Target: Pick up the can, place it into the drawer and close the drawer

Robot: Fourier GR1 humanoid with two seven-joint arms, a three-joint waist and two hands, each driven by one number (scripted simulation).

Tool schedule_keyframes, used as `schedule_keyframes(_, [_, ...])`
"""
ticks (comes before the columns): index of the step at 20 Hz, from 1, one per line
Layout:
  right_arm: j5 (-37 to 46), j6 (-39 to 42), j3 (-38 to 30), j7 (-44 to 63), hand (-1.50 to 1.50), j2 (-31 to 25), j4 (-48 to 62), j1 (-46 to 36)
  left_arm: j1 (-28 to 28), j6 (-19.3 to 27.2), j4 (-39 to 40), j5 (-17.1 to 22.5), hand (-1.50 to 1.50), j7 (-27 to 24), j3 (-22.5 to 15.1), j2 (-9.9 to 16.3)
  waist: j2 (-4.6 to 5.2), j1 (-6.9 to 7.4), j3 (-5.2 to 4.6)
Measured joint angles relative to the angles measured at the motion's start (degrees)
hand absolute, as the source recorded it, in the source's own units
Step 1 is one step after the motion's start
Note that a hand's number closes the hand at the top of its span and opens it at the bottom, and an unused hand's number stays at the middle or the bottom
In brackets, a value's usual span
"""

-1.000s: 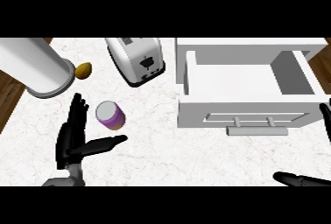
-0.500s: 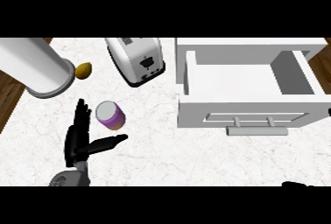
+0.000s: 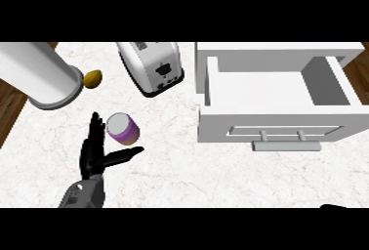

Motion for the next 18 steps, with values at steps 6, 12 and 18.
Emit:
schedule_keyframes(6, [-0.33, 1.08, -1.01, 0.58, -1.5, -0.31, -0.39, -0.05, -5.71, -1.23, 11.99, 1.98, -1.5, -5.81, 3.52, 1.68, 0.03, -0.1, 0.0])
schedule_keyframes(12, [-1.03, 1.56, -2.08, 1.51, -1.5, -0.8, 0.42, -1.6, -9.78, -3.98, 21.43, 3.08, -1.5, -12.0, 5.26, 3.31, 0.09, -0.19, 0.0])
schedule_keyframes(18, [-0.79, 1.37, -1.95, 2.66, -1.5, -0.82, -0.35, -2.62, -16.05, -6.92, 30.48, 2.98, -1.5, -15.4, 6.18, 4.89, 0.19, -0.47, -0.03])
